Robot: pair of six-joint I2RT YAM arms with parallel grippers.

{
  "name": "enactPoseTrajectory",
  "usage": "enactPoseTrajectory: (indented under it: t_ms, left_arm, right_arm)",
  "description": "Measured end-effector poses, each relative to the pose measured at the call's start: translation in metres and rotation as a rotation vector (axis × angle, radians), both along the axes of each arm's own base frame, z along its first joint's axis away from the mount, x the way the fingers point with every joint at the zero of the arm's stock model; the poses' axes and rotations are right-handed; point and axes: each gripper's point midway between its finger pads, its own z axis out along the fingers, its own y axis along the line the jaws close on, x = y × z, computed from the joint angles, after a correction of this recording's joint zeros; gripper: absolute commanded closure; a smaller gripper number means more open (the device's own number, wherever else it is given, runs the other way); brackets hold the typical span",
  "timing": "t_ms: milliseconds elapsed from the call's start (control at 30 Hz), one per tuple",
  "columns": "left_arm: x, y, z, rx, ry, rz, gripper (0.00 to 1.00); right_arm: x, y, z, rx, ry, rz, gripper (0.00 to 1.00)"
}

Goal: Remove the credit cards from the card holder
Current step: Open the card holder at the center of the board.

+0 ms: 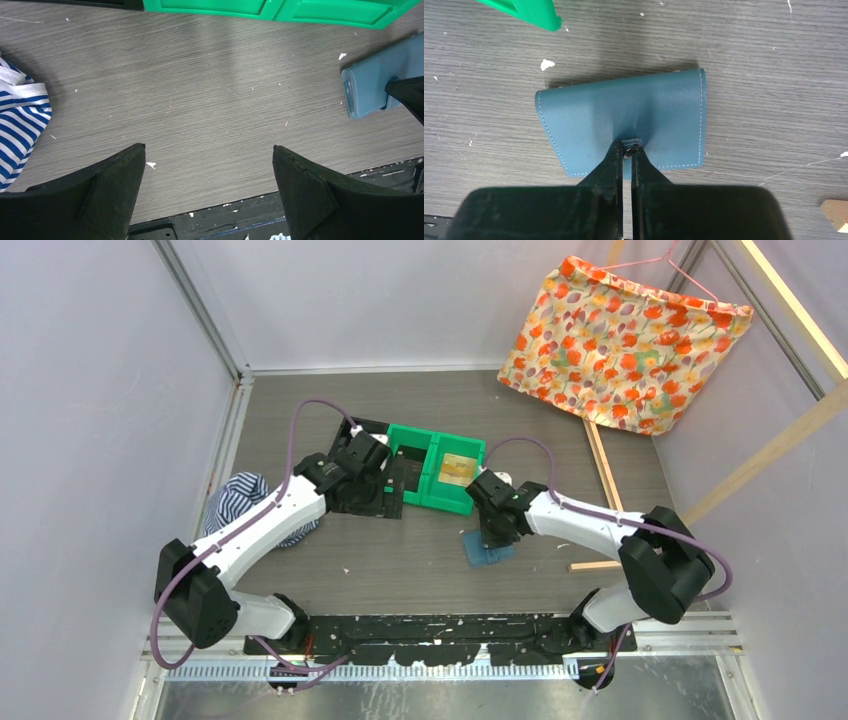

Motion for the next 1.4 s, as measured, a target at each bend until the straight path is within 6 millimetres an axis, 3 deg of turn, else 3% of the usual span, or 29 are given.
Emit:
enactPoseTrajectory:
  t_ms: [267, 500, 533, 600, 667, 900, 967, 1033, 1133, 1267, 1333, 1400]
  left_arm:
    - [-0.002, -0.007, 0.001, -0.032, 0.013, -0.018, 0.0]
    - [-0.007, -0.035, 0.002, -0.16, 0.056, -0.082, 0.0]
    - [-0.007, -0.038, 0.001, -0.17, 0.064, -0.088, 0.01]
    - [-0.008, -0.043, -0.002, -0.186, 0.08, -0.095, 0.01]
    - [-0.008, -0.046, -0.004, -0.195, 0.092, -0.098, 0.01]
    - [-0.008, -0.055, -0.019, -0.201, 0.146, -0.109, 0.01]
    - [-0.009, -0.056, -0.021, -0.203, 0.159, -0.113, 0.01]
    - [-0.01, -0.058, -0.021, -0.212, 0.163, -0.117, 0.01]
    - [-0.009, -0.064, -0.018, -0.242, 0.161, -0.125, 0.01]
    - [-0.005, -0.074, -0.011, -0.295, 0.147, -0.125, 0.01]
    - [-0.005, -0.076, -0.007, -0.314, 0.138, -0.125, 0.01]
    - [-0.006, -0.076, -0.004, -0.323, 0.135, -0.119, 0.01]
  right_arm:
    - [0.002, 0.008, 0.029, 0.1, -0.069, -0.009, 0.99]
    - [-0.007, 0.013, 0.042, 0.195, -0.105, 0.017, 0.99]
    - [-0.009, 0.012, 0.043, 0.201, -0.109, 0.017, 0.96]
    - [-0.014, 0.008, 0.046, 0.215, -0.117, -0.001, 0.73]
    - [-0.021, 0.004, 0.047, 0.239, -0.113, -0.028, 0.63]
    - [-0.071, -0.013, 0.015, 0.216, 0.065, -0.129, 0.6]
    - [-0.075, -0.023, 0.014, 0.179, 0.07, -0.15, 0.6]
    - [-0.071, -0.031, 0.019, 0.15, 0.036, -0.164, 0.59]
    - [-0.049, -0.033, 0.042, 0.145, -0.064, -0.175, 0.6]
    - [0.002, -0.02, 0.065, 0.212, -0.129, -0.23, 0.68]
    - [0.027, -0.012, 0.06, 0.227, -0.105, -0.251, 0.73]
    - [0.038, -0.003, 0.044, 0.231, -0.049, -0.241, 0.79]
